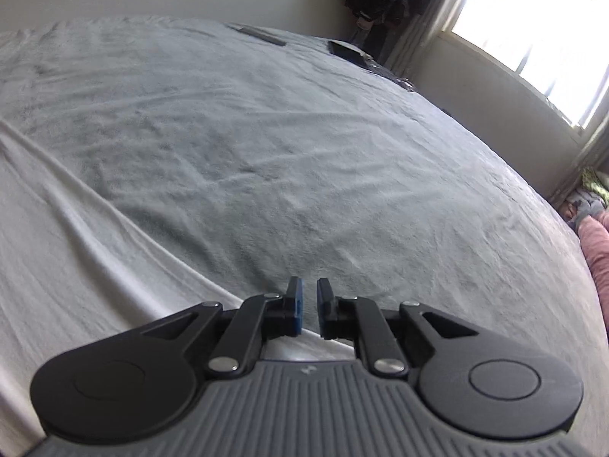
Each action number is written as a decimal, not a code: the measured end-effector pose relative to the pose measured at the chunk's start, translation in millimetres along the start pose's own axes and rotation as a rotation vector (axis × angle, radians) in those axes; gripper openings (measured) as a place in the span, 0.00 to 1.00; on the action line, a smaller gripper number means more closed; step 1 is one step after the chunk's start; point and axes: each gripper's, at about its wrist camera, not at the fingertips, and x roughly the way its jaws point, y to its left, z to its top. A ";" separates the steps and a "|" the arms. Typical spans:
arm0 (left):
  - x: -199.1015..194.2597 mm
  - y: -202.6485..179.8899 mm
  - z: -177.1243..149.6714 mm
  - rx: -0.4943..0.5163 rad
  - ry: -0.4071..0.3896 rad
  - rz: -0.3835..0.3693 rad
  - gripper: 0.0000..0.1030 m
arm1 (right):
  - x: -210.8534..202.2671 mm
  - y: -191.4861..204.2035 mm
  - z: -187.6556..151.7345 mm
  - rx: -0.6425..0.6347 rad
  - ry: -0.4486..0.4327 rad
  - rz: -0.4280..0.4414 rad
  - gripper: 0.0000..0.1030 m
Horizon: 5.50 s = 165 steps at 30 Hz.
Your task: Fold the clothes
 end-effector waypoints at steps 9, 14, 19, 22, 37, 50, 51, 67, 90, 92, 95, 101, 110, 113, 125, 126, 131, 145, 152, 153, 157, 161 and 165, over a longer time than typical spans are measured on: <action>1.7 1.6 -0.2 0.017 -0.009 0.081 0.43 | -52.4 -82.6 -78.0 0.311 0.042 -0.087 0.14; 2.5 0.0 -1.0 0.032 -0.012 0.088 0.43 | -75.1 -115.2 -123.4 0.423 0.089 -0.195 0.35; 1.8 3.0 -1.4 0.020 -0.016 0.080 0.43 | -106.3 -134.0 -153.3 0.551 0.154 -0.276 0.50; -3.2 -1.2 -1.3 0.020 -0.028 0.084 0.43 | -139.9 -128.6 -169.4 0.560 0.159 -0.275 0.50; -66.2 -94.5 -35.5 0.160 -0.152 -0.075 0.43 | -224.4 -112.7 -207.6 0.697 0.015 -0.185 0.60; -58.7 -136.9 -67.2 0.232 -0.063 -0.056 0.50 | -243.0 -107.9 -204.5 0.697 -0.024 -0.174 0.61; -63.9 -130.1 -66.8 0.201 -0.066 -0.056 0.50 | -244.9 -107.9 -205.4 0.701 -0.025 -0.179 0.61; -120.9 5.7 -118.0 -0.314 -0.027 -0.031 0.53 | -265.1 -99.2 -202.8 0.716 -0.015 -0.232 0.62; -133.7 31.0 -130.2 -0.378 -0.007 -0.020 0.54 | -315.3 -61.2 -200.8 0.979 -0.064 -0.224 0.62; -132.5 30.4 -129.9 -0.380 -0.007 -0.013 0.54 | -315.5 -59.1 -200.3 0.994 -0.087 -0.210 0.64; -130.2 25.8 -130.8 -0.355 -0.004 0.007 0.53 | -302.2 -53.8 -204.9 0.998 -0.081 -0.183 0.65; -127.4 11.6 -131.4 -0.269 -0.008 0.070 0.53 | -276.2 -47.8 -230.7 0.979 0.007 -0.200 0.65; -130.2 8.7 -129.8 -0.261 -0.006 0.099 0.53 | -299.0 -49.5 -227.6 0.999 -0.039 -0.195 0.65; -131.6 11.2 -131.6 -0.264 -0.008 0.097 0.53 | -296.6 -40.0 -218.1 0.937 -0.036 -0.176 0.65; -134.5 15.5 -147.4 -0.185 -0.071 0.076 0.53 | -290.3 -5.9 -207.4 0.794 -0.001 -0.157 0.65; -134.8 17.7 -148.1 -0.189 -0.071 0.069 0.53 | -291.5 -3.5 -208.6 0.791 -0.001 -0.167 0.65; -136.9 21.6 -150.0 -0.197 -0.076 0.051 0.52 | -299.1 13.5 -215.4 0.763 0.005 -0.227 0.65; -137.9 22.7 -153.2 -0.179 -0.079 0.042 0.52 | -290.8 19.5 -244.0 0.764 0.178 -0.320 0.66; -138.1 22.9 -153.1 -0.180 -0.080 0.042 0.52 | -290.2 15.8 -249.6 0.761 0.232 -0.405 0.70; -138.4 23.5 -153.1 -0.184 -0.080 0.040 0.52 | -292.1 14.6 -250.0 0.768 0.228 -0.412 0.70; -147.7 34.8 -151.8 -0.265 -0.089 0.003 0.50 | -316.3 2.9 -247.9 0.834 0.115 -0.484 0.70; -166.1 69.3 -150.5 -0.470 -0.144 -0.039 0.50 | -349.0 -12.8 -250.8 0.942 -0.019 -0.534 0.70; -175.1 90.1 -153.5 -0.558 -0.153 -0.050 0.49 | -366.3 -30.2 -269.8 1.140 -0.058 -0.521 0.70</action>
